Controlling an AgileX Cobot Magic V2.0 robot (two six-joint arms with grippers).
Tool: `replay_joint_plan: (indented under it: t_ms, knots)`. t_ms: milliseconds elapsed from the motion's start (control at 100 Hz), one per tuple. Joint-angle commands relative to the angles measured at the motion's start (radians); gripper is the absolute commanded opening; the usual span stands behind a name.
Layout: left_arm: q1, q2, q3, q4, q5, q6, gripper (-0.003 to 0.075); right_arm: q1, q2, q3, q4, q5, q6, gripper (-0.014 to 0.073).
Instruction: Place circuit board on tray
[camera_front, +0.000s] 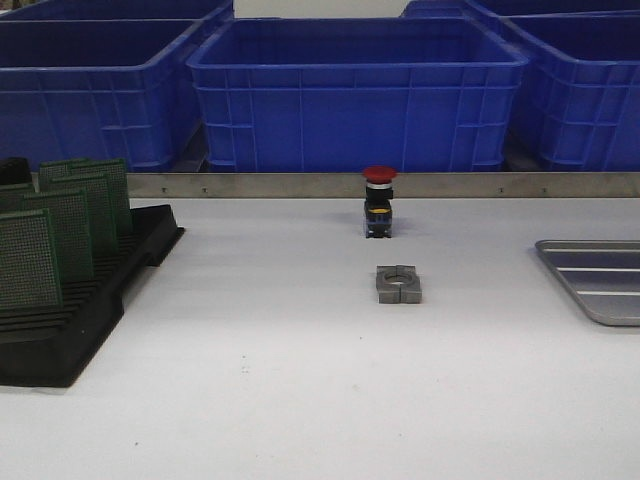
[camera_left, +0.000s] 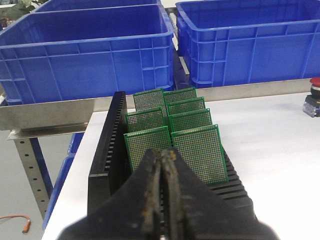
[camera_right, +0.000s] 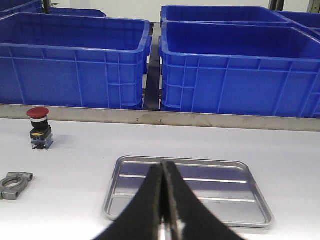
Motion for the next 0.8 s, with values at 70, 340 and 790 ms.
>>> replay_joint_plan:
  t_ms: [70,340,790]
  knots:
    - [0.0,-0.031,0.048,-0.021,-0.093,-0.002,-0.002,-0.005,-0.025,-0.013,-0.006,-0.072,-0.005,-0.006]
    - [0.0,-0.031,0.048,-0.021,-0.291,-0.007,-0.002,-0.005,-0.025,-0.013,-0.006,-0.072,-0.005,-0.006]
    - [0.0,0.051,-0.314,-0.021,-0.006,-0.007,-0.002,-0.005,-0.025,-0.013,-0.006,-0.072,-0.005,-0.006]
